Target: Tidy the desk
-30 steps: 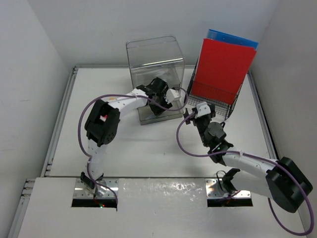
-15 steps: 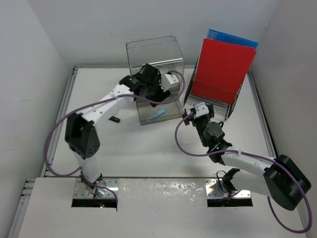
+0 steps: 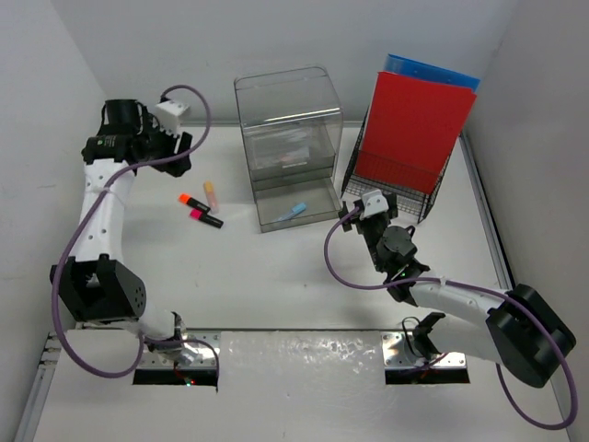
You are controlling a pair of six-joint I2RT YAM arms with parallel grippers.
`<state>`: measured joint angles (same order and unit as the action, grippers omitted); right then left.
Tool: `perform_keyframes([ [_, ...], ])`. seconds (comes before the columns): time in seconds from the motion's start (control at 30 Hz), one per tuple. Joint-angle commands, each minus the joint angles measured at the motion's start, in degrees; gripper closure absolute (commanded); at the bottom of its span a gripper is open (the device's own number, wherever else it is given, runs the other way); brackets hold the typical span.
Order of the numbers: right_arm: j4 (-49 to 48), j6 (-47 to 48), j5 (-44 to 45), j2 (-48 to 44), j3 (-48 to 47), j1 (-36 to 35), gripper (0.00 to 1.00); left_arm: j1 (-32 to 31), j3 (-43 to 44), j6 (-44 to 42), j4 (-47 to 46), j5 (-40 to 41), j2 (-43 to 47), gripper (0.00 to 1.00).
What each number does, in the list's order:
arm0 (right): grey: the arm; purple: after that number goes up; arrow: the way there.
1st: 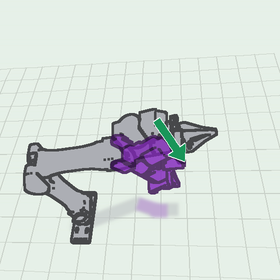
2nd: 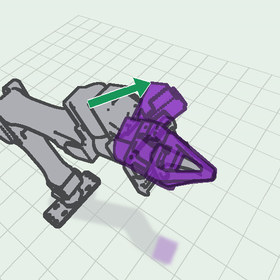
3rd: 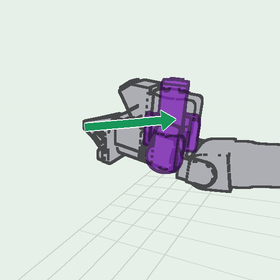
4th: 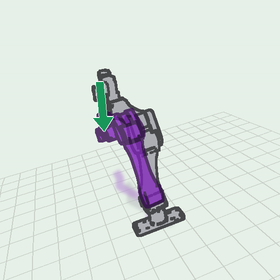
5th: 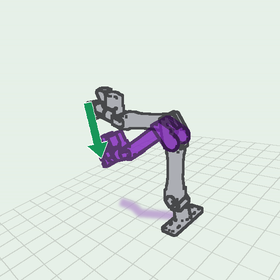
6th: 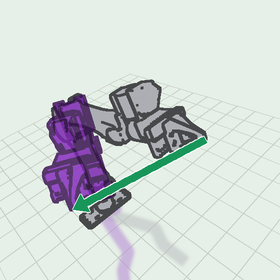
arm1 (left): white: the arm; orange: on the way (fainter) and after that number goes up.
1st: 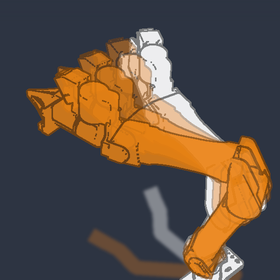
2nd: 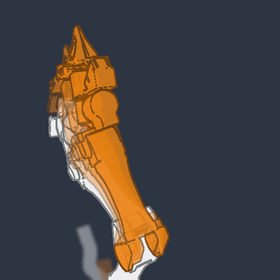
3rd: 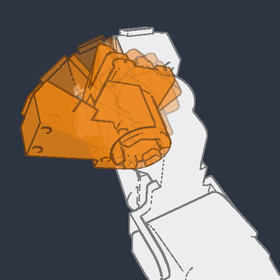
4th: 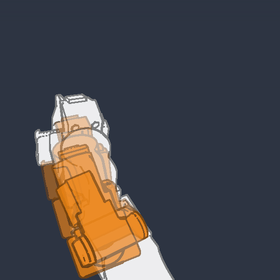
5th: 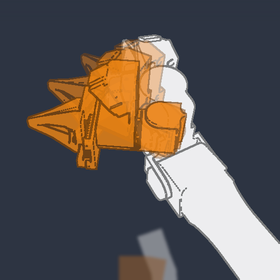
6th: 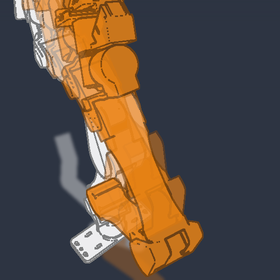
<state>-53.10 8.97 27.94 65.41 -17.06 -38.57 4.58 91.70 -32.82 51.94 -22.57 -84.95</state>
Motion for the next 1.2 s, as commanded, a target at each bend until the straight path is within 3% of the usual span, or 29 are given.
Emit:
perform_keyframes([
  [0.0, -3.76, -1.06, 0.53, -0.28, -0.26, -0.19, 0.17, 1.39, -5.54, 7.92, -8.82, -2.23, -1.53, 0.41],
  [0.13, -3.94, -0.97, 0.62, -0.45, 0.1, -0.19, 0.17, 1.84, -6.71, 18.56, -16.78, 2.69, -11.6, 0.4],
  [0.27, -4.03, -0.71, 1.67, -0.37, -0.08, -0.19, 0.17, 4.12, -3.03, 29.8, -19.06, 0.86, -23.31, 0.4],
  [0.5, -3.68, -0.36, 1.85, 0.77, -0.61, -0.28, 0.17, -0.7, -1.26, 30.19, -23.9, 2.26, -33.17, 0.4],
  [0.73, -3.68, -0.27, 1.76, 2.27, -1.13, -0.19, 0.16, -4.05, -1.35, 28.95, -25.67, 15.18, -37.04, 0.4],
  [0.9, -3.85, 0.43, 1.85, 3.5, -1.57, -0.19, 0.16, -4.14, -1.7, 28.6, -23.38, 10.8, -38.27, 0.43],
  [0.97, -3.85, 0.61, 1.76, 3.85, -1.66, -0.19, 0.16, -4.05, -2.31, 28.6, -23.9, 10.44, -38.36, 0.45],
  [1.07, -3.94, 0.78, 1.94, 4.03, -1.66, -0.28, 0.16, -4.57, -2.23, 27.72, -22.85, 10.18, -39.24, 0.56],
  [1.17, -4.2, 0.96, 2.38, 4.03, -1.57, -0.19, 0.16, -5.63, -1.53, 26.84, -21.36, 8.07, -40.64, 0.76],
])
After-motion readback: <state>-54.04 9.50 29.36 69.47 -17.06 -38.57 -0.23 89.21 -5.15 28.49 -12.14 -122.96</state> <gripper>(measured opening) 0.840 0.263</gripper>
